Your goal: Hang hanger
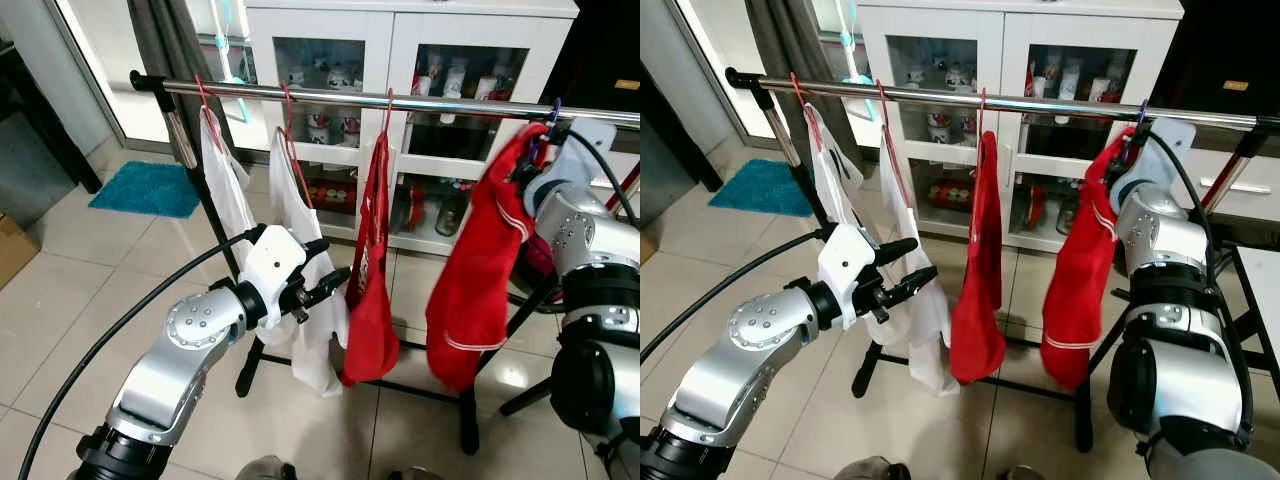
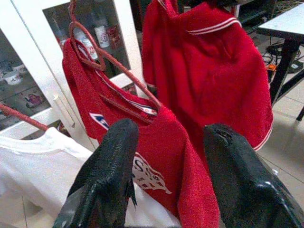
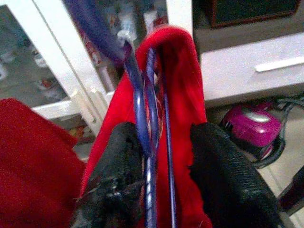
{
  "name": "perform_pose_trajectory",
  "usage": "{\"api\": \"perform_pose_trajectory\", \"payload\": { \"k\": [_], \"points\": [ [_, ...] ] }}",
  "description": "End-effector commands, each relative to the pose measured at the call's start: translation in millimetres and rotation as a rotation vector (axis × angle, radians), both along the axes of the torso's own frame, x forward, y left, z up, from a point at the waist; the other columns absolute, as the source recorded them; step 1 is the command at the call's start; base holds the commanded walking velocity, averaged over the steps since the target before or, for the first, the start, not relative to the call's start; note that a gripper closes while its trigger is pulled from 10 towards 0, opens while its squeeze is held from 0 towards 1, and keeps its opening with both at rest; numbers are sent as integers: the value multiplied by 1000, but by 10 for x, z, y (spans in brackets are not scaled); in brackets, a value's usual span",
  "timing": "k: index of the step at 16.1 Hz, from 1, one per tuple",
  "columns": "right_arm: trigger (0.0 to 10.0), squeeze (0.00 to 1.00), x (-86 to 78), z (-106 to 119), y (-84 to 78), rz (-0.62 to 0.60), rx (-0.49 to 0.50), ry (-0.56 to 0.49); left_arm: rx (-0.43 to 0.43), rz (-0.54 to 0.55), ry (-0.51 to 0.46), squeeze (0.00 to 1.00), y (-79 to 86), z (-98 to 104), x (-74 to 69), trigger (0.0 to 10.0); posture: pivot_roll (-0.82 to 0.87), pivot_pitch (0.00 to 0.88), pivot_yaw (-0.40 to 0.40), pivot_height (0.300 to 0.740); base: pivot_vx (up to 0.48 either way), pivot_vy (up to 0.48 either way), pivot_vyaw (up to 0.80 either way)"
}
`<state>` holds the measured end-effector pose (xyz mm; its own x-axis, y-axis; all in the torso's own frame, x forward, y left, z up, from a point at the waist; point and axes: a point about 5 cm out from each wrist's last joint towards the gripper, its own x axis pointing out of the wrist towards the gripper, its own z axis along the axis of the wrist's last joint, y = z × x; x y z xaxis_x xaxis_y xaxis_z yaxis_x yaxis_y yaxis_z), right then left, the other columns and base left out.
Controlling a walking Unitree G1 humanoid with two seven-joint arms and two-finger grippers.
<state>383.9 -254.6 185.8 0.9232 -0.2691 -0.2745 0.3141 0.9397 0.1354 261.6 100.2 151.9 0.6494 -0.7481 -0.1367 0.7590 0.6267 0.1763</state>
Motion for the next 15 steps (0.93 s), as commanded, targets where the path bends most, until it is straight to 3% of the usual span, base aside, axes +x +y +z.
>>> {"api": "perform_pose_trajectory", "payload": {
  "k": [1,4,8,9,10,11,15],
  "points": [
    [1333,0,18,-8,5,22,30,4,19,-9,-4,0,12,-8,2,10000,15,48,47,740,0,0,0],
    [1961,0,65,11,1,84,3,10,26,-10,2,0,29,-25,-13,10000,22,52,36,740,0,0,0],
    [5686,0,103,77,-53,94,-15,10,32,-9,5,0,36,-30,-27,10000,28,47,28,740,0,0,0],
    [5490,0,103,67,-67,95,-10,17,38,-12,6,0,33,-39,-28,10000,28,46,24,740,0,0,0],
    [3804,0,103,54,-68,93,2,20,37,-11,7,0,35,-39,-28,10000,28,46,24,740,0,0,0],
    [275,0,103,43,-67,96,8,21,37,-12,8,0,34,-43,-31,10000,25,37,25,740,0,0,0],
    [0,0,107,-18,-26,136,25,37,43,-22,8,0,31,-43,-22,10000,25,37,25,740,0,0,0]
  ]
}}
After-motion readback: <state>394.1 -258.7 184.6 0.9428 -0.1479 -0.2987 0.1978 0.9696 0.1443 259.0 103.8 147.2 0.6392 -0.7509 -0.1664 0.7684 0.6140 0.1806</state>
